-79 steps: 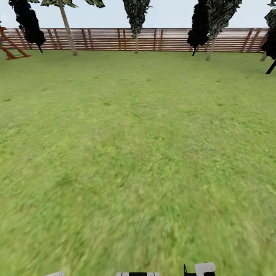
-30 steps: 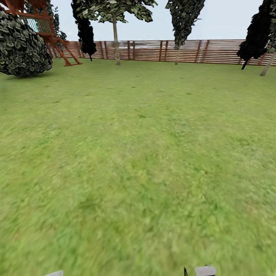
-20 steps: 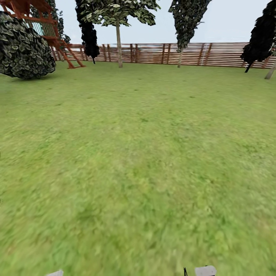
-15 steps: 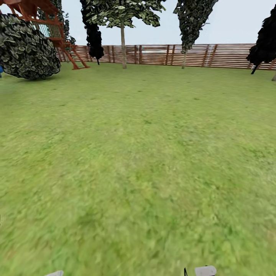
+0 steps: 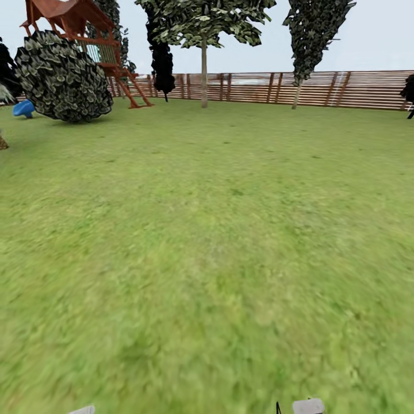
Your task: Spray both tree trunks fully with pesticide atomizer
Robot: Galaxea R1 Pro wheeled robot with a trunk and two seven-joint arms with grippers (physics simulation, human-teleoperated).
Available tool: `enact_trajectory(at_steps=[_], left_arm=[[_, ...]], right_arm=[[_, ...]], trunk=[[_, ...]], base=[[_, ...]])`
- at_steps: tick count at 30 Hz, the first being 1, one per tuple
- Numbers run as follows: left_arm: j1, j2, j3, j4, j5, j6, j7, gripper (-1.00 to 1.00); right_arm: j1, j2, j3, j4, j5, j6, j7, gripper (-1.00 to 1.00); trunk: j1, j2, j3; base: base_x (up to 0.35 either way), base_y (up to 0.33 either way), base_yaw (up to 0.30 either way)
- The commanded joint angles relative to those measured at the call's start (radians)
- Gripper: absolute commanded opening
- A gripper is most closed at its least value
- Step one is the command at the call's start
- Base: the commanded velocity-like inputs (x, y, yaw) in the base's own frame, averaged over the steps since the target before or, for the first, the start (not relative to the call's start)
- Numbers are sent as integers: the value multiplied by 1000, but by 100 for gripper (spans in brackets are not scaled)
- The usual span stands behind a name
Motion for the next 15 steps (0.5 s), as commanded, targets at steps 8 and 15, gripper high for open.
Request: enact_trajectory(at_steps=[8, 15], left_arm=[[0, 0, 0, 0, 0, 0, 0, -100], [0, 0, 0, 0, 0, 0, 0, -100]], right_arm=[[0, 0, 0, 0, 0, 0, 0, 100], [0, 0, 0, 0, 0, 0, 0, 100]], trunk=[[0, 0, 12], [0, 0, 23]], base=[[337, 0, 42], [338, 0, 0]])
